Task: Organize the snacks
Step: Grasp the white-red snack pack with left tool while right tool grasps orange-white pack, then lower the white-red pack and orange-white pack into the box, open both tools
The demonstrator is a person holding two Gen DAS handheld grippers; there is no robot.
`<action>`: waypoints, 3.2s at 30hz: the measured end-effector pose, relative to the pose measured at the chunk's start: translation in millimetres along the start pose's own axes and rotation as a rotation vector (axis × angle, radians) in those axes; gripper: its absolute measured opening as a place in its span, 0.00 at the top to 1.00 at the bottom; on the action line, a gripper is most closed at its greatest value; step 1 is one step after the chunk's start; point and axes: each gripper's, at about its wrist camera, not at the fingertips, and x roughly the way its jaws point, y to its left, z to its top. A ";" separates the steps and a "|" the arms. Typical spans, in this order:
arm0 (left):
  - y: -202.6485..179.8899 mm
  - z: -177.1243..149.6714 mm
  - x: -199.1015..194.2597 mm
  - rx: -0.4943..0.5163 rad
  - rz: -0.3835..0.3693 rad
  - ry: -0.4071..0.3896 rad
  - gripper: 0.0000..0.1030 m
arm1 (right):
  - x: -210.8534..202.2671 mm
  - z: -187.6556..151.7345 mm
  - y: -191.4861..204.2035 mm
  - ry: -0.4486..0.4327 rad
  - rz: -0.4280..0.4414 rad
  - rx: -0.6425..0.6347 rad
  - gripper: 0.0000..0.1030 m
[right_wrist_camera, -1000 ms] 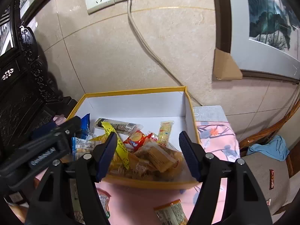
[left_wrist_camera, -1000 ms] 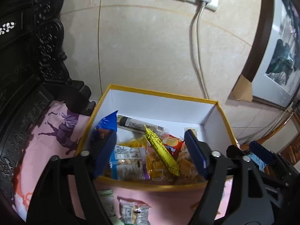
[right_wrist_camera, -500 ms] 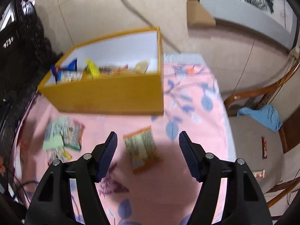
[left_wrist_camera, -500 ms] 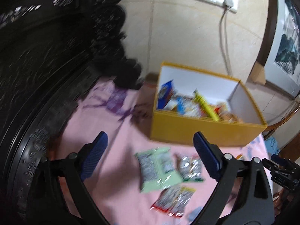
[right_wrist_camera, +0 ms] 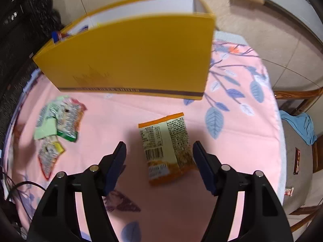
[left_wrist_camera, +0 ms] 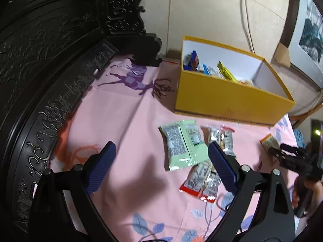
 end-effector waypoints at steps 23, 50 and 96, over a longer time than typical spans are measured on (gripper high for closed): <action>-67.0 -64.7 78.1 0.261 -0.121 0.198 0.09 | -27.1 -58.2 11.1 0.016 0.007 0.034 0.58; -79.1 -66.5 47.7 0.254 -0.188 0.144 0.49 | -46.6 -65.2 24.1 -0.011 0.059 0.041 0.59; -122.3 145.6 87.7 0.032 -0.114 -0.125 0.48 | -66.8 146.9 17.6 -0.397 0.035 0.040 0.59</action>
